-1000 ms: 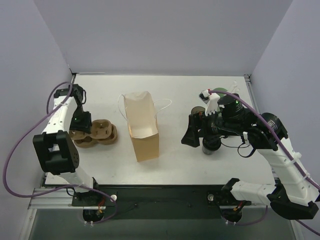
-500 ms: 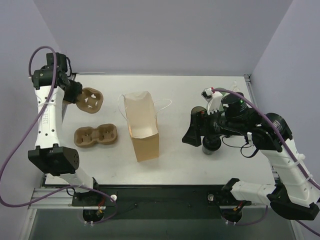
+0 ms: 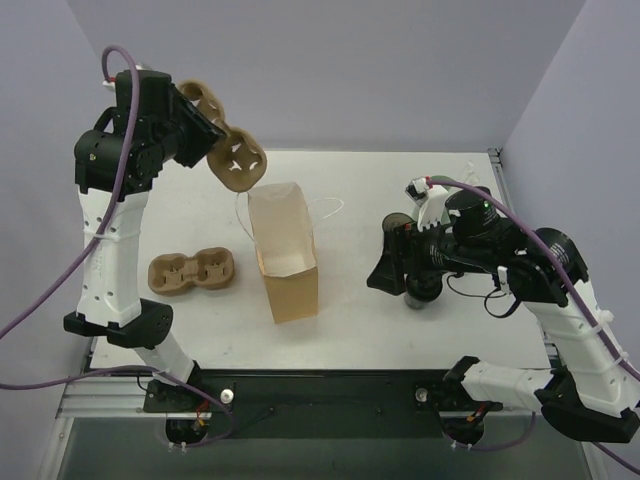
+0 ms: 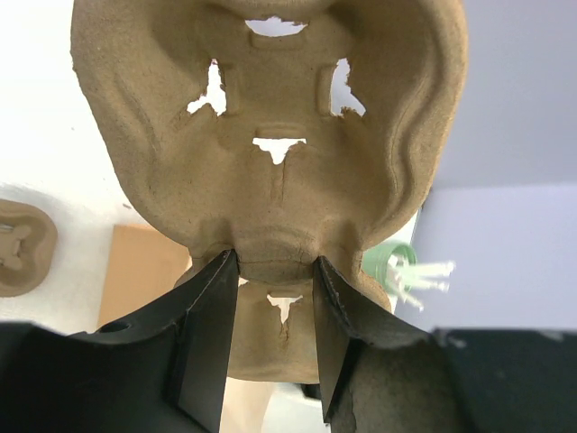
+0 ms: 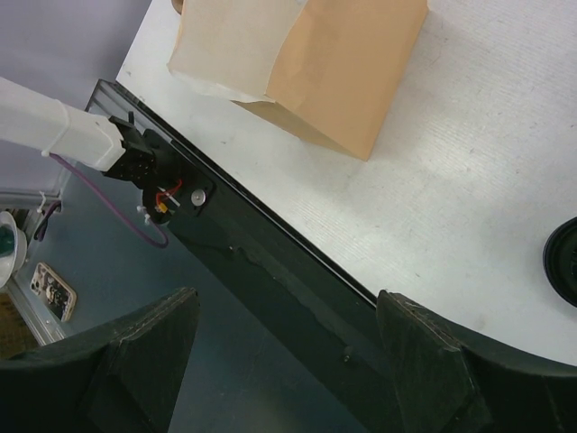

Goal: Pack the takeout coffee

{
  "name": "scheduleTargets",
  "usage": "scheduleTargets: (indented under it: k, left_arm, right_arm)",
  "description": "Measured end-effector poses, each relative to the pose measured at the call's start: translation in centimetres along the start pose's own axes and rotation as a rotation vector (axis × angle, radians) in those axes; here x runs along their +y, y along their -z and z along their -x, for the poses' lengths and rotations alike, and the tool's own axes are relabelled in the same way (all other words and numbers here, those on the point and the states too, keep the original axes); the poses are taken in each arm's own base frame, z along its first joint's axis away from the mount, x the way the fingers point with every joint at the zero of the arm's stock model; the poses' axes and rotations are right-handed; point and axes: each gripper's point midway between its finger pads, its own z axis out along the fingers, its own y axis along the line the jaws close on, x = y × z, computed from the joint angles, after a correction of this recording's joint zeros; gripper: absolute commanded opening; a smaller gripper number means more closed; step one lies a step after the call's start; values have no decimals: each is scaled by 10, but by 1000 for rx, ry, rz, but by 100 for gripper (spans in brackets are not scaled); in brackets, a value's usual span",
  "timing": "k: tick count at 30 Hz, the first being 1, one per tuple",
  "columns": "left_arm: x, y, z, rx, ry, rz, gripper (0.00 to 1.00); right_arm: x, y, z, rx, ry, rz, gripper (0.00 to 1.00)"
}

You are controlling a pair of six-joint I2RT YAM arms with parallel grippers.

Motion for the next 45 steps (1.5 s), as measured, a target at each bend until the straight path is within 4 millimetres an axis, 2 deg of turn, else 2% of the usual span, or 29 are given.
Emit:
scheduleTargets:
  k: [2, 10, 18, 27, 36, 45]
  left_arm:
    - [-10, 1, -20, 49, -42, -24, 26]
    - [-39, 14, -73, 174, -146, -116, 23]
    - [-44, 18, -123, 281, -206, -113, 21]
    - [-38, 12, -128, 288, -193, -81, 19]
    - [-16, -3, -151, 347, -225, 2, 18]
    - [-13, 1, -166, 372, -239, 15, 17]
  right_arm:
    - [0, 2, -2, -2, 3, 0, 82]
    - [-2, 9, -9, -1, 12, 0, 82]
    - [-3, 10, -10, 16, 18, -7, 82]
    - [4, 19, 3, -15, 34, 4, 82]
    - [3, 21, 3, -13, 35, -4, 82]
    - [3, 21, 2, -12, 35, -6, 82]
